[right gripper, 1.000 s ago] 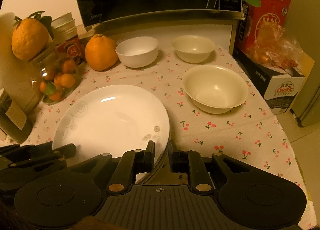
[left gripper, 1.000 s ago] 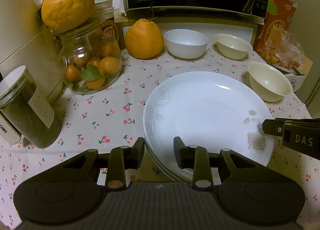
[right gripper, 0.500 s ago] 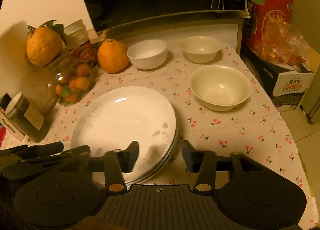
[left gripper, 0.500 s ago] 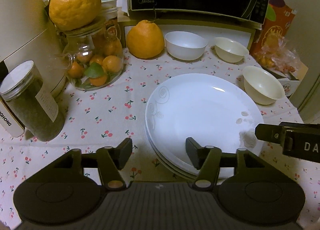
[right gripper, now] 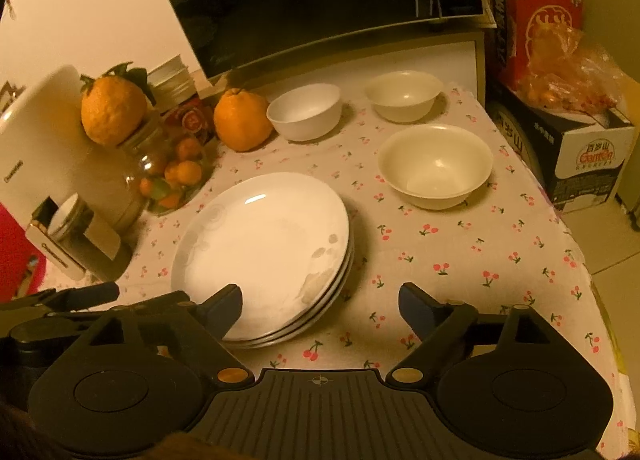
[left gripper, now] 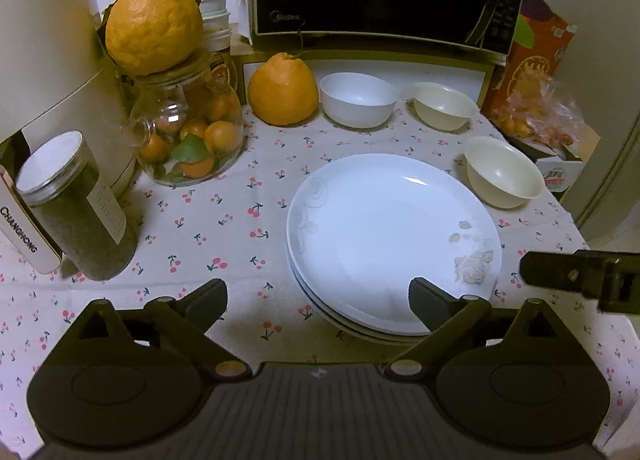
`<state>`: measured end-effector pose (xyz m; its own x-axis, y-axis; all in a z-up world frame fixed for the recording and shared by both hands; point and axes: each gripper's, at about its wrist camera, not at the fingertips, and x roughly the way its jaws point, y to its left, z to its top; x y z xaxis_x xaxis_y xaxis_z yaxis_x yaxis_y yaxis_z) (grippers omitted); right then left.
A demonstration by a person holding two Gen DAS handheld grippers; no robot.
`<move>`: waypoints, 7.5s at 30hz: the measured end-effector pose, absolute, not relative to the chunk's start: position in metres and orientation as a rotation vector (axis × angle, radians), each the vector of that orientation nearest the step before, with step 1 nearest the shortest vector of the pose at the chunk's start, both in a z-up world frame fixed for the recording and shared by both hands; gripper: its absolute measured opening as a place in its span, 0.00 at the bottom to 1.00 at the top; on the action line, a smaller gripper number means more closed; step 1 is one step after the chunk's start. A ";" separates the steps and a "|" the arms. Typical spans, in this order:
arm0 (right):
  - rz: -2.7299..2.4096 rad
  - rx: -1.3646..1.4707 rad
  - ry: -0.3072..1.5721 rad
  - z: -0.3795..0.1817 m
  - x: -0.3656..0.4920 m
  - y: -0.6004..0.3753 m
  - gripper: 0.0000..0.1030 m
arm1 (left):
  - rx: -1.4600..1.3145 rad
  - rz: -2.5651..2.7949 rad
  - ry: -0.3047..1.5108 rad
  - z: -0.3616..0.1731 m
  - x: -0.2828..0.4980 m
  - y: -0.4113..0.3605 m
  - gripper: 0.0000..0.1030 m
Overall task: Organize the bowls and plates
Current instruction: 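Open both grippers and withdraw from the plate stack, then move both tools to the rim of the white bowl beside the orange, then close both grippers on the white bowl's rim, then lift the white bowl and carry it toward the cream bowls, then lower the white bowl onto the tablecloth and open both grippers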
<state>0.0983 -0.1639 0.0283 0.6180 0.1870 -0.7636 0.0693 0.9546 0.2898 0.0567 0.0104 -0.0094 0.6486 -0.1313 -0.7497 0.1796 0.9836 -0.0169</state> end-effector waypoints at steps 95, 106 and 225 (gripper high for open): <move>-0.021 0.897 0.950 -0.032 0.352 -0.215 0.18 | -0.402 -0.147 0.802 -0.019 0.276 -0.016 0.16; -0.028 0.882 0.940 0.004 0.306 -0.219 0.19 | -0.390 -0.180 0.811 0.008 0.229 -0.020 0.16; -0.111 1.133 0.907 -0.035 0.114 -0.352 0.84 | -0.107 -0.426 0.903 0.002 0.144 -0.103 0.93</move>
